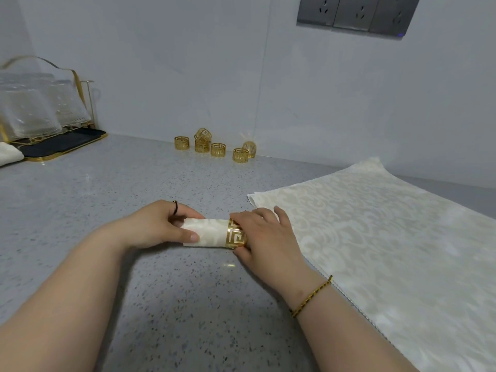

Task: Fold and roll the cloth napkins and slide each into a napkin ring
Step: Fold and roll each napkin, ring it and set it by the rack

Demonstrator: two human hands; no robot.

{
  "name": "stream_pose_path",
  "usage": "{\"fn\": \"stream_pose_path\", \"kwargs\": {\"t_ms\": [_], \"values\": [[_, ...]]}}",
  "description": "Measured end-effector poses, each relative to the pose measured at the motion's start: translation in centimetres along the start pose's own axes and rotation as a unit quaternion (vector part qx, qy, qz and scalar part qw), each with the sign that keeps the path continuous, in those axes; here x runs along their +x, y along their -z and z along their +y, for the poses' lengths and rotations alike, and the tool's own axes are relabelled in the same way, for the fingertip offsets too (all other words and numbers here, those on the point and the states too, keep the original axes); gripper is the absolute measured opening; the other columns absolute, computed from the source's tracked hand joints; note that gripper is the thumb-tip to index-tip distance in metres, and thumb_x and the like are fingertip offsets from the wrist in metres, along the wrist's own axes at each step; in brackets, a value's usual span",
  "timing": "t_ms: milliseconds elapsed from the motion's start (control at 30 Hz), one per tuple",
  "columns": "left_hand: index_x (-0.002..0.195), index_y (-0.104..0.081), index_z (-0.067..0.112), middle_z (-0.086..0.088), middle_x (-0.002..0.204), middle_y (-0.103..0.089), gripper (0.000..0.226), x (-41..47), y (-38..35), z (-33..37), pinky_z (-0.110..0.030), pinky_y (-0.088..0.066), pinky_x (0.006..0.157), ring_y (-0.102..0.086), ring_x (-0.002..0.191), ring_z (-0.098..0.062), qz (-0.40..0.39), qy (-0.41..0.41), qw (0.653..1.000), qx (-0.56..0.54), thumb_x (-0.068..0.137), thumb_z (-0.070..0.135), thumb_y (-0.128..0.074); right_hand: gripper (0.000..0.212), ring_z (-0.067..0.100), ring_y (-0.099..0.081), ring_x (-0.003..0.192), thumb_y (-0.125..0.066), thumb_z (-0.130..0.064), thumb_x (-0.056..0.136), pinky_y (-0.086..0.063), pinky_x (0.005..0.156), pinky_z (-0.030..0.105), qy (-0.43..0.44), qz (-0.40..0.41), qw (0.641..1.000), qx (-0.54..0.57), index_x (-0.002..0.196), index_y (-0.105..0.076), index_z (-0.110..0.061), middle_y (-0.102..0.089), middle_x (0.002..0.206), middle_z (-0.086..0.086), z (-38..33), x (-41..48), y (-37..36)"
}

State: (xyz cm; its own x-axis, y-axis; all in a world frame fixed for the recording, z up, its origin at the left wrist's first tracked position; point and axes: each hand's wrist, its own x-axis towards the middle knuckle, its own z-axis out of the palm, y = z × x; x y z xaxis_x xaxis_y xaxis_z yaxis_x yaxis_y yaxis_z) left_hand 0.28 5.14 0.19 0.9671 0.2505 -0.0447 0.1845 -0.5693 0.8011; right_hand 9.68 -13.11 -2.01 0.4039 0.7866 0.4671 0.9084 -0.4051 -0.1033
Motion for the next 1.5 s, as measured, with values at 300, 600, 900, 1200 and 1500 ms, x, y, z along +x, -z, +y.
{"fn": "stream_pose_path", "kwargs": {"t_ms": [300, 600, 900, 1200, 1500], "values": [[0.114, -0.048, 0.029, 0.02, 0.101, -0.053, 0.05, -0.2, 0.1, 0.1, 0.004, -0.038, 0.062, -0.054, 0.086, 0.0, -0.008, 0.022, 0.999, 0.039, 0.074, 0.013, -0.073, 0.083, 0.014, -0.02, 0.136, -0.062, -0.043, 0.079, 0.002, 0.114, 0.038, -0.075, -0.109, 0.991, 0.014, 0.145, -0.013, -0.028, -0.031, 0.145, -0.009, 2.2, -0.7, 2.2], [0.087, -0.053, 0.036, 0.012, 0.092, -0.059, 0.035, -0.3, -0.7, 0.3, 0.0, -0.04, 0.06, -0.055, 0.079, -0.001, 0.014, 0.011, 0.998, 0.054, 0.074, 0.012, -0.073, 0.069, 0.016, -0.038, 0.124, -0.064, -0.045, 0.078, -0.017, 0.104, 0.028, -0.01, -0.058, 0.998, 0.032, 0.138, -0.034, -0.029, -0.045, 0.137, -0.009, 1.1, -0.1, 2.0], [0.092, -0.053, 0.038, 0.016, 0.092, -0.059, 0.034, 0.7, 0.4, -0.7, -0.002, -0.041, 0.064, -0.055, 0.077, 0.002, 0.034, -0.008, 0.997, 0.069, 0.074, 0.019, -0.074, 0.043, 0.015, -0.066, 0.079, -0.066, -0.044, 0.062, -0.047, 0.076, 0.031, -0.012, -0.043, 0.999, -0.017, 0.1, -0.066, -0.024, -0.07, 0.09, -0.008, 0.6, 2.3, 0.8], [0.131, -0.045, 0.025, 0.011, 0.134, -0.042, 0.091, 4.4, 11.0, -7.6, -0.017, -0.028, 0.094, -0.041, 0.118, -0.006, 0.198, 0.043, 0.964, 0.172, 0.056, 0.07, -0.068, 0.039, 0.016, -0.045, 0.111, -0.056, -0.04, 0.083, -0.022, 0.092, 0.027, 0.043, -0.087, 0.995, -0.018, 0.12, -0.052, -0.028, -0.059, 0.117, -0.007, 0.6, 15.6, -2.7], [0.14, -0.035, 0.023, 0.002, 0.15, -0.028, 0.052, 6.5, 17.1, -14.9, -0.026, -0.021, 0.111, -0.03, 0.135, -0.015, 0.238, 0.15, 0.913, 0.294, 0.093, 0.044, -0.04, 0.039, 0.018, -0.041, 0.116, -0.054, -0.041, 0.086, -0.024, 0.086, 0.027, -0.012, -0.132, 0.991, 0.011, 0.123, -0.05, -0.027, -0.057, 0.121, -0.005, -1.9, 28.2, -7.1]]}}
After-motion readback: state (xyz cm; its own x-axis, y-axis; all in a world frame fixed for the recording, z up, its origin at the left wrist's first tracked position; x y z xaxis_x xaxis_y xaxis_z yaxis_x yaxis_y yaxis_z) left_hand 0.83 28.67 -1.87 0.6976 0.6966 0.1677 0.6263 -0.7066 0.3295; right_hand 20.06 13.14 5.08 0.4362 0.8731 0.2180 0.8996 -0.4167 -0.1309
